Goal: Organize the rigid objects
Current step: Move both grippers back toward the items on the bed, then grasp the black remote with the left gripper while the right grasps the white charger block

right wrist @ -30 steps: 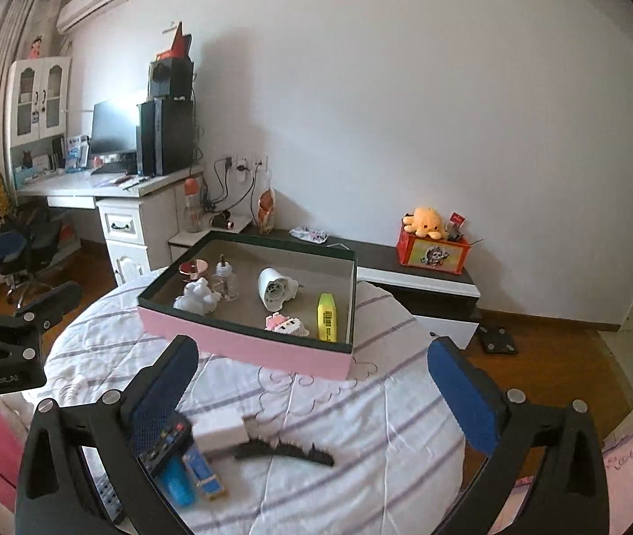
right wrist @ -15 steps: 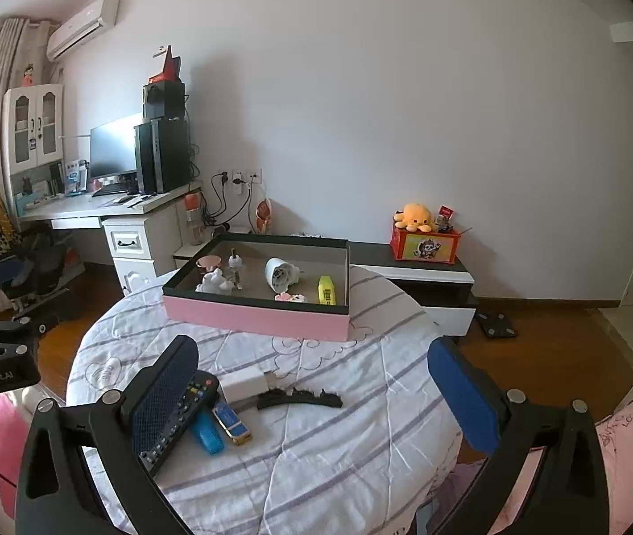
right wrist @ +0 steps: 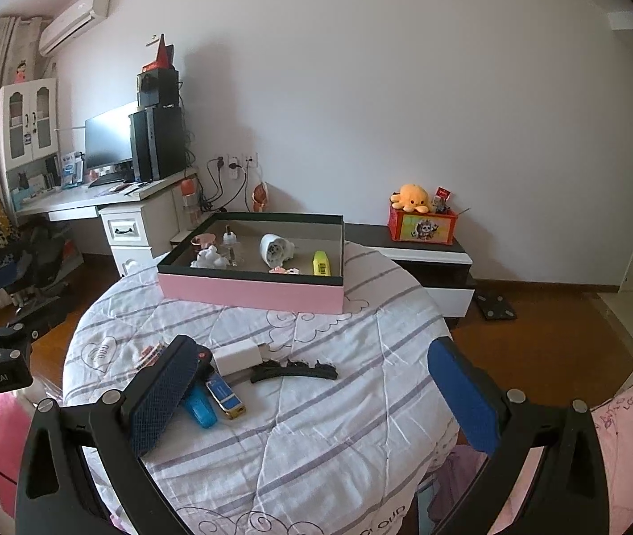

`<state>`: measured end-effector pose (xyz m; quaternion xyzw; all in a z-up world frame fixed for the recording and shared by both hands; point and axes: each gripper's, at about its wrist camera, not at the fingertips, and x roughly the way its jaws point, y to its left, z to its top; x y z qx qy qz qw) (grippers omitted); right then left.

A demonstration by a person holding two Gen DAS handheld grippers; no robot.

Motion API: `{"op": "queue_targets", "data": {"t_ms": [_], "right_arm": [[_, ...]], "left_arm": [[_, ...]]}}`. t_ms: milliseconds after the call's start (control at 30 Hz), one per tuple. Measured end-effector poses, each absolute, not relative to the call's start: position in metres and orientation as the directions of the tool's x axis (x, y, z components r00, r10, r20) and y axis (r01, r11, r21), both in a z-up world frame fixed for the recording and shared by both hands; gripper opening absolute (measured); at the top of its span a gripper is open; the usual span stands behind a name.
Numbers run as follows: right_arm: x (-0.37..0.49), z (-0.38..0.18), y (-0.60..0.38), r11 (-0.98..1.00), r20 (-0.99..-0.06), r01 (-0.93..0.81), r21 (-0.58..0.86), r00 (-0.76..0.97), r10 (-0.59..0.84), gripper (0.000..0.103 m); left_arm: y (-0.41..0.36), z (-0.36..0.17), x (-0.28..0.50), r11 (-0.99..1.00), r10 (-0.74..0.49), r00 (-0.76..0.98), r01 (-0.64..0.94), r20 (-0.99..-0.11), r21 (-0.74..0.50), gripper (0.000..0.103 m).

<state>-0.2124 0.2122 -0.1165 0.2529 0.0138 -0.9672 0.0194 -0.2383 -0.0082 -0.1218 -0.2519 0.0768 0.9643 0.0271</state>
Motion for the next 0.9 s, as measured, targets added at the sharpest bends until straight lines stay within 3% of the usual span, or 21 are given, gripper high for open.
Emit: {"op": "queue_targets", "data": {"t_ms": [300,567,733,800,900], "right_arm": [[-0.225,-0.144,0.223,-1.0,-0.556,0.031,0.001,-0.831,-0.026,0.103],[-0.237,-0.177,0.226,-0.999,-0.628,0.033,0.019,-0.777,-0.037,0.103],[-0.241,-0.188,0.229,-0.999,-0.653,0.033,0.026,-0.757,-0.042,0.103],[-0.243,-0.192,0.231,-0.999,-0.66,0.029,0.03,-0.751,-0.041,0.103],[-0.246,-0.195,0.234,-0.999,-0.667,0.027,0.035,-0.744,-0.044,0.103]], "left_arm": [[0.009,-0.176,-0.247,-0.974,0.053,-0.782,-0.176,-0.62,0.139,0.103],[0.026,-0.226,-0.266,-0.964,0.159,-0.653,-0.264,-0.741,0.026,0.103],[0.031,-0.239,-0.278,-0.969,0.166,-0.632,-0.246,-0.757,-0.007,0.102],[0.032,-0.242,-0.283,-0.968,0.181,-0.622,-0.248,-0.762,-0.027,0.085],[0.033,-0.249,-0.291,-0.965,0.196,-0.6,-0.259,-0.776,-0.043,0.074]]}}
